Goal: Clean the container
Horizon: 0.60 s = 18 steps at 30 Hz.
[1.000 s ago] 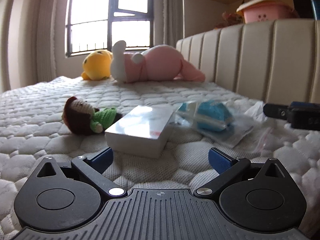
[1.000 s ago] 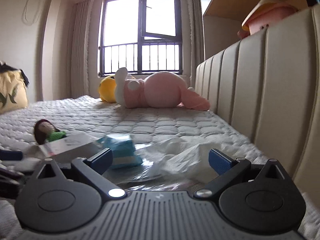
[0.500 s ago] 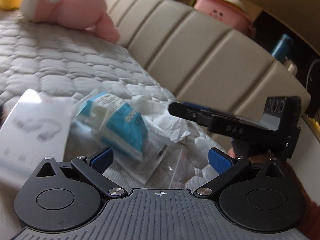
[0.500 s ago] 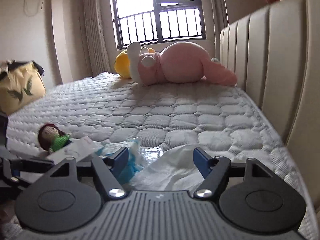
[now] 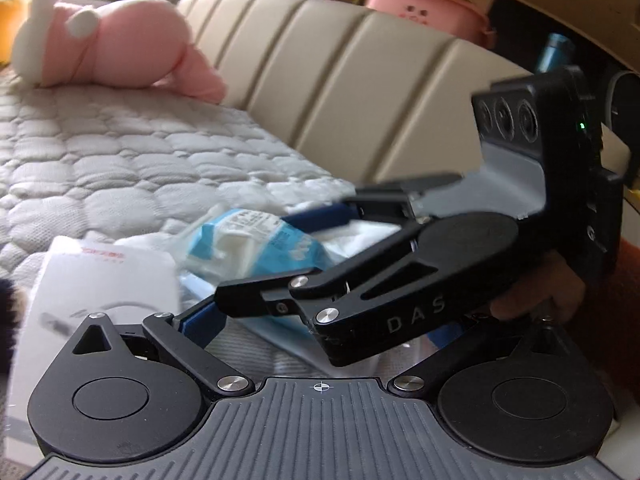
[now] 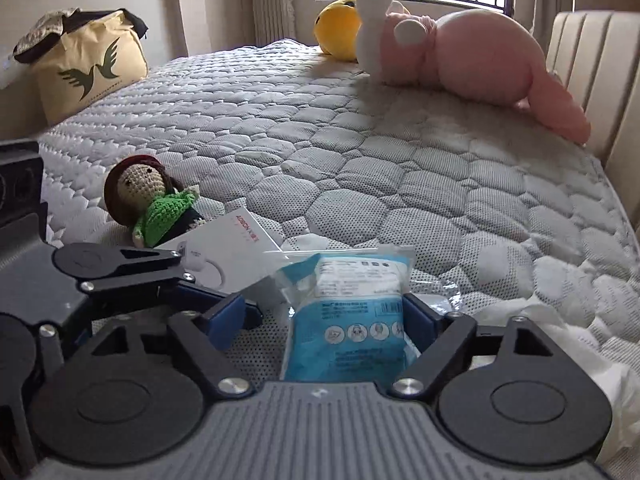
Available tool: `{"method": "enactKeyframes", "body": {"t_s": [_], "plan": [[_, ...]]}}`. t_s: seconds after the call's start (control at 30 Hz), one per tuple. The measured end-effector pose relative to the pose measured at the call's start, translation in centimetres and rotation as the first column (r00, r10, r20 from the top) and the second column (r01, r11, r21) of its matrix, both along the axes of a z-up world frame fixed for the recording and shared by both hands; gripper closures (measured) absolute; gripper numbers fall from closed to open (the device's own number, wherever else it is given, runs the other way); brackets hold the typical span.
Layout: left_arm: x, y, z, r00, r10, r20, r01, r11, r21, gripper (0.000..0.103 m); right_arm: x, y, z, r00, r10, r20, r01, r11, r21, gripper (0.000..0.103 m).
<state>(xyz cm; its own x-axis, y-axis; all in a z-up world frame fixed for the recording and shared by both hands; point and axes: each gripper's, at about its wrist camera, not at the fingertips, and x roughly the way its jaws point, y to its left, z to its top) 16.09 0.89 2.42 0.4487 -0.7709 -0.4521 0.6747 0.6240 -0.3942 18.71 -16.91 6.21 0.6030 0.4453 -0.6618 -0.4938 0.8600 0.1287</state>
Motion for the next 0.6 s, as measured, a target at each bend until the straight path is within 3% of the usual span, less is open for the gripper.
{"method": "enactKeyframes", "body": {"t_s": [0.03,0.2,0.27,0.33,0.37,0.43,0.5,0.57,0.6], "plan": [[0.0,0.2,0.0,1.0,-0.001,-0.002,0.001,1.0,-0.011,0.0,-0.1,-0.2,0.3,1.0,-0.019,-0.008,0.019,1.0,0.004,0.052],[0.6,1.1,0.2,0.999,-0.008,-0.033,0.005,0.997,-0.082,0.0,-1.2,-1.5,2.0,0.998,-0.062,-0.031,0.063,0.997,0.045,0.052],[1.2,1.8,0.0,0.998,-0.021,-0.067,0.01,0.987,-0.158,0.0,-2.1,-2.3,2.7,0.997,-0.066,-0.032,0.068,0.995,0.075,0.052],[2.0,2.8,-0.3,0.989,-0.082,-0.122,0.047,0.961,-0.272,0.0,-2.8,-3.9,3.0,0.993,-0.092,-0.067,0.103,0.978,0.182,0.051],[2.5,3.2,-0.6,0.98,-0.129,-0.151,0.071,0.938,-0.338,0.0,-2.9,-4.9,2.9,0.99,-0.103,-0.101,0.127,0.956,0.266,0.051],[3.3,3.8,-1.6,0.939,-0.258,-0.225,0.117,0.86,-0.496,0.0,-3.1,-6.7,2.4,0.981,-0.11,-0.159,0.169,0.887,0.429,0.051],[4.3,4.0,-3.4,0.877,-0.364,-0.314,0.093,0.77,-0.631,0.0,-3.6,-8.2,1.4,0.973,-0.11,-0.205,0.208,0.809,0.55,0.051],[5.5,4.3,-5.9,0.791,-0.449,-0.416,0.002,0.681,-0.733,0.0,-4.1,-9.1,0.2,0.968,-0.116,-0.224,0.231,0.764,0.603,0.049],[5.8,4.4,-6.4,0.771,-0.47,-0.431,-0.017,0.66,-0.751,0.0,-4.4,-9.6,-0.5,0.964,-0.12,-0.236,0.246,0.735,0.632,0.046]]}}
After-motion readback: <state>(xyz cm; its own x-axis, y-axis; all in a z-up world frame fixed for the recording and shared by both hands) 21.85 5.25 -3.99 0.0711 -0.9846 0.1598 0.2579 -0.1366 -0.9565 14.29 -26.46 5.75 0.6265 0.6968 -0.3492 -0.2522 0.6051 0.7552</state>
